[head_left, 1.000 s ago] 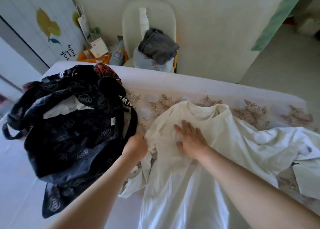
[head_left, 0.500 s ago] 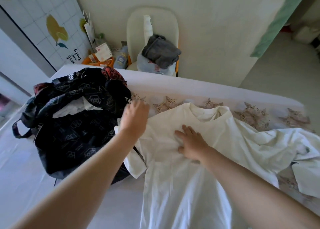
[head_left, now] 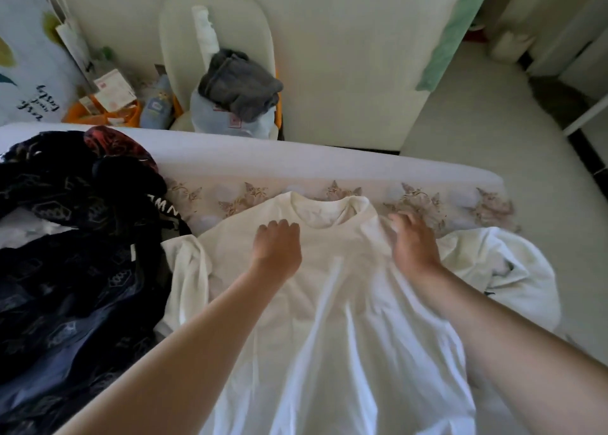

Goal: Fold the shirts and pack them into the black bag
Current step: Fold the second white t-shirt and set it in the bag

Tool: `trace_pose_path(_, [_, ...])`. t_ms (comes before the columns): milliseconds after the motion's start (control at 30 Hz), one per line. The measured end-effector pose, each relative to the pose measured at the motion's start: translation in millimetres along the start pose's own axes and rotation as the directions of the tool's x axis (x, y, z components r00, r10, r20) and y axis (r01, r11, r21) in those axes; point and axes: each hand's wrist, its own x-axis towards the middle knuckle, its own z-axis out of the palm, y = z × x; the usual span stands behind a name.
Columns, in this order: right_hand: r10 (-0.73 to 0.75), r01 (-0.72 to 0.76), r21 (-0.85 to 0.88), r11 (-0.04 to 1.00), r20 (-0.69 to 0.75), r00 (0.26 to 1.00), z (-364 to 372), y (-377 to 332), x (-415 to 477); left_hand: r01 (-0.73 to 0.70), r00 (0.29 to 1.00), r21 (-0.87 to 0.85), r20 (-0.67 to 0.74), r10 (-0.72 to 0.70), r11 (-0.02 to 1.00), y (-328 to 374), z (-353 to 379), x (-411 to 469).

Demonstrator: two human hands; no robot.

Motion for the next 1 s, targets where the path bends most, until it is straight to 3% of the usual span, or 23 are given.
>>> trace_pose_path(100, [0.039, -0.003, -0.249, 0.969, 0.141, 0.989, -4, 44, 5, -0.164, 0.985, -0.233, -0.093, 0.146, 0.959, 44, 1, 31])
trace_pose_path(167, [-0.033, 0.07, -0.299, 0.952, 0.129, 0.991, -7, 61, 7, -0.228, 0.973, -0.311, -0.028, 0.231, 0.923, 67, 7, 47])
trace_pose_path(233, [-0.061, 0.069, -0.315, 0.946, 0.034, 0.998, -12, 76, 14, -0.259, 0.957, -0.203, 0.076, 0.279, 0.944, 75, 18, 61])
trace_pose_path(367, [-0.008, -0.042, -0.395, 0.918, -0.123, 0.992, -26, 107, 36, -0.134, 0.985, -0.012, 0.105, 0.135, 0.991, 71, 35, 76])
trace_pose_path(433, [-0.02, -0.064, -0.43, 0.9, -0.187, 0.982, -27, 110, 41, -0.055, 0.998, -0.018, 0.01, 0.055, 0.998, 80, 32, 75])
trace_pose_path(500, [-0.085, -0.032, -0.369, 0.929, -0.297, 0.951, -23, 102, 36, -0.088, 0.961, -0.1, -0.27, 0.058, 0.991, 98, 25, 72])
trace_pose_path(567, [-0.198, 0.108, -0.252, 0.962, -0.364, 0.91, -15, 89, 21, -0.366, 0.833, -0.125, -0.486, 0.265, 0.922, 124, 26, 70])
trace_pose_path(600, [-0.245, 0.177, -0.215, 0.96, -0.348, 0.905, -10, 85, 11, -0.514, 0.764, -0.069, -0.49, 0.419, 0.855, 137, 28, 68])
trace_pose_path(633, [-0.263, 0.211, -0.199, 0.957, -0.293, 0.919, -4, 85, 1, -0.602, 0.731, -0.005, -0.406, 0.548, 0.799, 148, 32, 67])
trace_pose_path(667, [-0.245, 0.205, -0.197, 0.959, -0.204, 0.948, 2, 89, -8, -0.62, 0.748, 0.04, -0.269, 0.606, 0.783, 154, 37, 70])
trace_pose_path(733, [-0.143, 0.143, -0.206, 0.968, 0.019, 0.99, 5, 108, -21, -0.496, 0.868, 0.051, 0.01, 0.496, 0.867, 150, 45, 80])
trace_pose_path(833, [-0.167, 0.189, -0.202, 0.961, 0.122, 0.978, -15, 139, -32, -0.353, 0.935, 0.086, 0.063, 0.349, 0.932, 145, 47, 84])
trace_pose_path(900, [-0.24, 0.22, -0.2, 0.955, -0.078, 0.968, -34, 150, -42, -0.289, 0.957, 0.064, 0.003, 0.289, 0.955, 162, 38, 76])
trace_pose_path(933, [-0.199, 0.151, -0.211, 0.966, -0.229, 0.953, -40, 154, -49, -0.277, 0.96, 0.011, -0.04, 0.277, 0.961, 177, 32, 70])
trace_pose_path(1000, [0.076, -0.152, -0.14, 0.978, -0.437, 0.896, -42, 165, -66, -0.39, 0.919, -0.114, -0.113, 0.378, 0.914, 211, 29, 55])
